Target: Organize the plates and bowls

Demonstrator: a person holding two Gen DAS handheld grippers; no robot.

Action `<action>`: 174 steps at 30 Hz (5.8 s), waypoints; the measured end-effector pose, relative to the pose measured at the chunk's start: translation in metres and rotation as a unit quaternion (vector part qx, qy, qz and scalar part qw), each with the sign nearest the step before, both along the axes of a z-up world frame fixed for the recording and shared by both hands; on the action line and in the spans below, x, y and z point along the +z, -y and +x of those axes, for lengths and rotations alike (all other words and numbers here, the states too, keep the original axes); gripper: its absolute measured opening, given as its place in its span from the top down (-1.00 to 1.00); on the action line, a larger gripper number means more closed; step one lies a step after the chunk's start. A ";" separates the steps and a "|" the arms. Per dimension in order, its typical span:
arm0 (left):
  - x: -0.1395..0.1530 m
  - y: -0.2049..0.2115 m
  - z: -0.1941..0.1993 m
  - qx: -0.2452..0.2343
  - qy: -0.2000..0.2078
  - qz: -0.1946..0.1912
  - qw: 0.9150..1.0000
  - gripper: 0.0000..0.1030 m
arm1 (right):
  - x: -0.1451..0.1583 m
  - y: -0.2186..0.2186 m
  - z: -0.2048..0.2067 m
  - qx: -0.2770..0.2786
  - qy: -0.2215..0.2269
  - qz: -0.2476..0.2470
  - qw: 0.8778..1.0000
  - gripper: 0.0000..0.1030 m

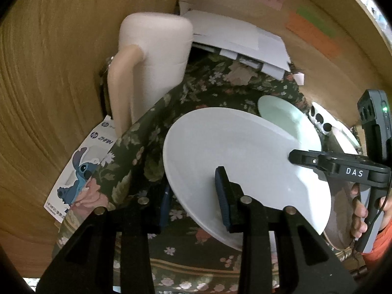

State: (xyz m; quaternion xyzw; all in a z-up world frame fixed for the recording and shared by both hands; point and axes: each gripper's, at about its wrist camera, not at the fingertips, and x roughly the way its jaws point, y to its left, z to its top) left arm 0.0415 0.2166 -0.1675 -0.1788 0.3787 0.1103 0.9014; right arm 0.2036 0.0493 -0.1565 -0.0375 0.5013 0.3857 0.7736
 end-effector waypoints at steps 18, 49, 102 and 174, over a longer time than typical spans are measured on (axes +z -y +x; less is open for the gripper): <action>0.034 0.054 0.004 -0.050 0.028 0.033 0.998 0.36 | 0.032 0.069 -0.021 -0.058 0.028 0.034 0.997 0.49; 0.029 0.151 0.026 -0.153 0.019 0.016 0.988 0.36 | 0.019 0.184 -0.039 -0.149 0.028 0.028 0.988 0.49; -0.018 0.174 0.047 -0.177 -0.036 0.001 0.984 0.34 | 0.010 0.207 -0.042 -0.164 0.023 -0.013 0.986 0.46; -0.019 0.054 0.166 -0.092 -0.054 0.017 0.994 -0.46 | -0.037 0.033 0.120 0.005 -0.029 -0.138 0.990 0.38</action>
